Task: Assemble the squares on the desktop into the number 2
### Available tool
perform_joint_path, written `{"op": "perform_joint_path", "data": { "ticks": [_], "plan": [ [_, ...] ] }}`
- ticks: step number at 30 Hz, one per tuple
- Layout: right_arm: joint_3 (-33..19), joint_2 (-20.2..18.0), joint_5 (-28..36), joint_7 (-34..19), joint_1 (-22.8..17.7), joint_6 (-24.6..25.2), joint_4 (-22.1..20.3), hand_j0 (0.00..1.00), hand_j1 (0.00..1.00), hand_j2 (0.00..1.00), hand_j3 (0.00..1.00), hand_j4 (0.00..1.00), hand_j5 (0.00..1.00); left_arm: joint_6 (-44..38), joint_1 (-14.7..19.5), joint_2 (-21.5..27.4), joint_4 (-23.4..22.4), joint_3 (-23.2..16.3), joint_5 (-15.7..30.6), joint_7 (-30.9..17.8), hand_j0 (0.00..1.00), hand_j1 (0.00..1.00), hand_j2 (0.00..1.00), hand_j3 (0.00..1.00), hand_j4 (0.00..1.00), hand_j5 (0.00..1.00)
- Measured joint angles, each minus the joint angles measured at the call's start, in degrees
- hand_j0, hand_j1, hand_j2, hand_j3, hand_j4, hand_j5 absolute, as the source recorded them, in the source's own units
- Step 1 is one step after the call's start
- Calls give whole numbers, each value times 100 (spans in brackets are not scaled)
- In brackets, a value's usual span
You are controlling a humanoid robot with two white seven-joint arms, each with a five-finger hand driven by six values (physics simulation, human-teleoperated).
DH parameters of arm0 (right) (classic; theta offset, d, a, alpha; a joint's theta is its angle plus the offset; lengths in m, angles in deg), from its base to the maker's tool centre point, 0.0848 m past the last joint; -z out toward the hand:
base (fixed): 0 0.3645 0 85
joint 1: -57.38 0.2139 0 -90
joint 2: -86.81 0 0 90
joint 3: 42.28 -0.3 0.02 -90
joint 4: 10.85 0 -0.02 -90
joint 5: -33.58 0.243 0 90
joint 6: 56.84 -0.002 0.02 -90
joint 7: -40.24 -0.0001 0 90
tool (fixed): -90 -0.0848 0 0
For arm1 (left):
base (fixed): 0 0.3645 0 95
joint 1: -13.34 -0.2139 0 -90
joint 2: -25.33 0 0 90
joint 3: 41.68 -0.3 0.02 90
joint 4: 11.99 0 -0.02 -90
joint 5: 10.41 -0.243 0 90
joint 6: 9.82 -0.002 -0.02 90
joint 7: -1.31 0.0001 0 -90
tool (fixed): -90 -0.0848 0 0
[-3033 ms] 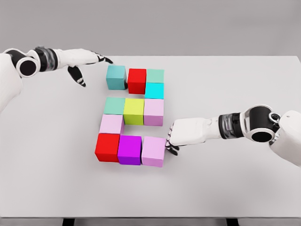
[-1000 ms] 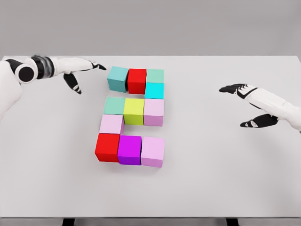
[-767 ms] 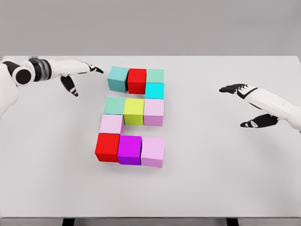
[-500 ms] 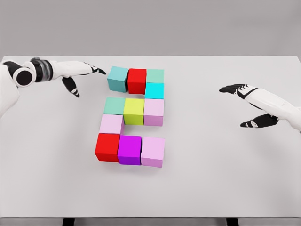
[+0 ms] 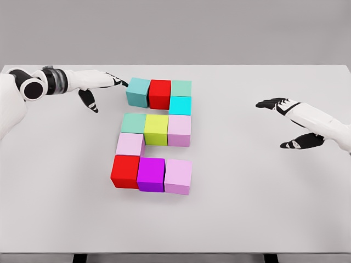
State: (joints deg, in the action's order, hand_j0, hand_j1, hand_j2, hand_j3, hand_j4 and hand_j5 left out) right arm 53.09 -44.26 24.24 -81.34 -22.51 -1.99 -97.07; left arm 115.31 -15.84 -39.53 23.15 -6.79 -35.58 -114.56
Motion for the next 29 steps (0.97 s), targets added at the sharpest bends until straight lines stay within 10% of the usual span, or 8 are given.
{"op": "perform_joint_path", "data": {
  "ticks": [29],
  "plan": [
    [-4,0,1,2,-17,0,-41,100,100,100,100,100,100,0,-26,1407,-39,104,173,36,100,100,100,100,100,100]
  ]
}}
